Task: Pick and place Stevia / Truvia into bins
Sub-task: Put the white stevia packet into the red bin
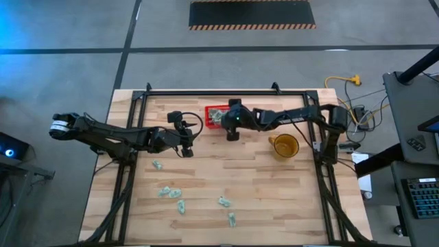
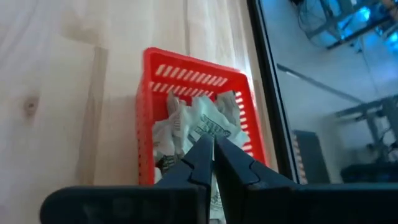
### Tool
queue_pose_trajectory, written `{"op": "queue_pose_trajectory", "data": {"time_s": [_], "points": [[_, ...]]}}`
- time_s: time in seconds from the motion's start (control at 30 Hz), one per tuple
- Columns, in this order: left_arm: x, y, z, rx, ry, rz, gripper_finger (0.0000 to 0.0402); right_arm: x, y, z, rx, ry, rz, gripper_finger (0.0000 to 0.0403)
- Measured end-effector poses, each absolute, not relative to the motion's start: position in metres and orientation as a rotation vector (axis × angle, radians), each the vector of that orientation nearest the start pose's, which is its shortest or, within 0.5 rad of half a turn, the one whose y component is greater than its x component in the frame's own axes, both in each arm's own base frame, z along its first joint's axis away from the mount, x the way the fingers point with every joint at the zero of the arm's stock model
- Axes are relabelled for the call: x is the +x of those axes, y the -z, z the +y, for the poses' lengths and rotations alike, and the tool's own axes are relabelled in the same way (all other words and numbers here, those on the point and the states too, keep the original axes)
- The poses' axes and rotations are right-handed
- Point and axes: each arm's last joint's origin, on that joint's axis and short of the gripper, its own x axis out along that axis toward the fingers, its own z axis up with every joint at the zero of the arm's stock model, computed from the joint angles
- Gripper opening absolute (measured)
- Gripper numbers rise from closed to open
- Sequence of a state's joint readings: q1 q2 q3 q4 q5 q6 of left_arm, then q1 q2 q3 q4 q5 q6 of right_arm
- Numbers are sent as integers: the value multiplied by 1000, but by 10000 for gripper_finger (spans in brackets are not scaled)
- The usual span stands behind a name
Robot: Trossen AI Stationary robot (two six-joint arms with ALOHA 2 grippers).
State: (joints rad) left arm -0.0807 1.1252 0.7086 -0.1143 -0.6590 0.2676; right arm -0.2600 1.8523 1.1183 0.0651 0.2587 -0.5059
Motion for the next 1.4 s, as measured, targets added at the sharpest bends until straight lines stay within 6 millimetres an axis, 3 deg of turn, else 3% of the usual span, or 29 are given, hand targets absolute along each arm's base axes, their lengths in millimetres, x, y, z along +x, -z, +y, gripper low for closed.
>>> {"op": "queue_pose_trajectory", "data": {"time_s": [0.13,0.37,0.47,0.8,0.97,1.2,1.4], "points": [[233,-252,-1,449,-496,577,162,374,-178,-112,-431,345,789,22],[233,-251,-1,447,-494,578,162,372,-179,-114,-381,362,800,87],[231,-246,-2,405,-451,618,162,368,-185,-105,-394,320,864,108],[213,-223,-8,109,-281,873,162,336,-233,-32,-333,88,930,110],[199,-213,-8,-63,-323,1032,162,315,-252,12,-234,-49,884,102],[179,-204,-11,-290,-366,1261,162,288,-252,69,-241,-234,866,95],[171,-199,-16,-345,-386,1372,162,276,-242,101,-246,-313,881,87]]}}
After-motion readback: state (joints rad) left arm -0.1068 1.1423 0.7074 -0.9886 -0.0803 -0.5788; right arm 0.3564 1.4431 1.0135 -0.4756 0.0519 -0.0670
